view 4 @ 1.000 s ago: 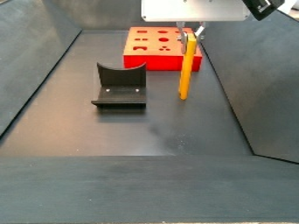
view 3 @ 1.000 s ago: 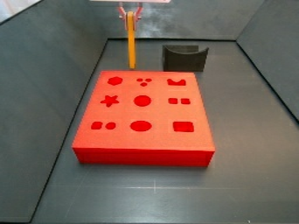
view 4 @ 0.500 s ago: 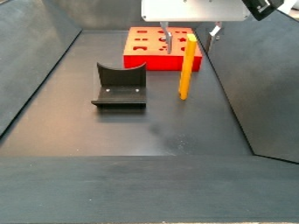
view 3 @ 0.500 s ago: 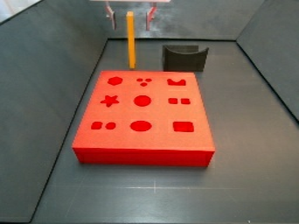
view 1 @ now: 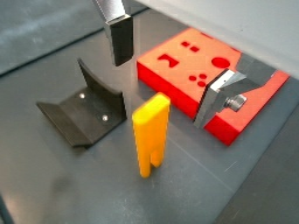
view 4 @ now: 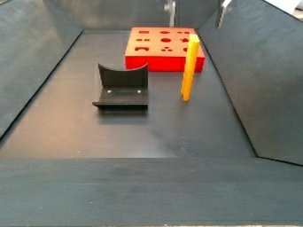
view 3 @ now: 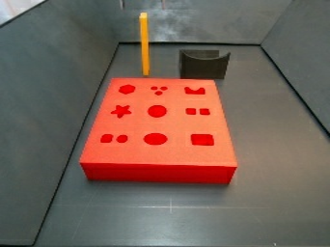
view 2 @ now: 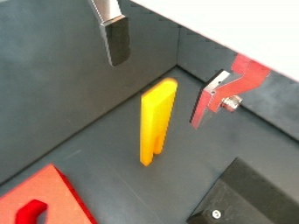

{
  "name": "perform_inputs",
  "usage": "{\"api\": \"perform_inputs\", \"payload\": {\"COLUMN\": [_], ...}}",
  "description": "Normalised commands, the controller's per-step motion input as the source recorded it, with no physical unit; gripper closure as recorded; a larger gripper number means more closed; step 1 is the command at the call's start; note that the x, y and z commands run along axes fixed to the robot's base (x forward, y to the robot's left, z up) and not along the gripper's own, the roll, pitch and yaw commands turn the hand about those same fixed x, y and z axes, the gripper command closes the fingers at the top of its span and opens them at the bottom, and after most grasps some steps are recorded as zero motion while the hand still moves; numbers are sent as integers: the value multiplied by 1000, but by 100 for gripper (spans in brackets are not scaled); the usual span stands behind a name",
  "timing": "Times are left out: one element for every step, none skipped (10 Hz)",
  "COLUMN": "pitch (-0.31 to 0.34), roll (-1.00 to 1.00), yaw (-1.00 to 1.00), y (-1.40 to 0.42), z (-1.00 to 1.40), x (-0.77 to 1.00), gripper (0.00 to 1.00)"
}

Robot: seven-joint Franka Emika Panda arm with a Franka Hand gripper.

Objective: Pick up the square-circle object. Move up. Rotate the square-circle object. Place the square-circle object on the fixture. Regrasp the square-circle object. Move to above the board. Insert the square-circle object.
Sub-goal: Rotate the square-circle object.

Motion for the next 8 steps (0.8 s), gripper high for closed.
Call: {"api": "perform_inputs", "payload": {"pitch": [92,8,8,7,8,8,8,8], "roll": [-1,0,0,0,0,0,0,0], "yaw": [-27,1000,1000,1000,1000,1000,1000,1000], "y": [21,83,72,39,22,13,8,7], "z": [191,0,-24,-18,-18,-18,-18,-18], "x": [11,0,12,17,19,19,20,20], "gripper": [0,0,0,0,0,0,0,0]}}
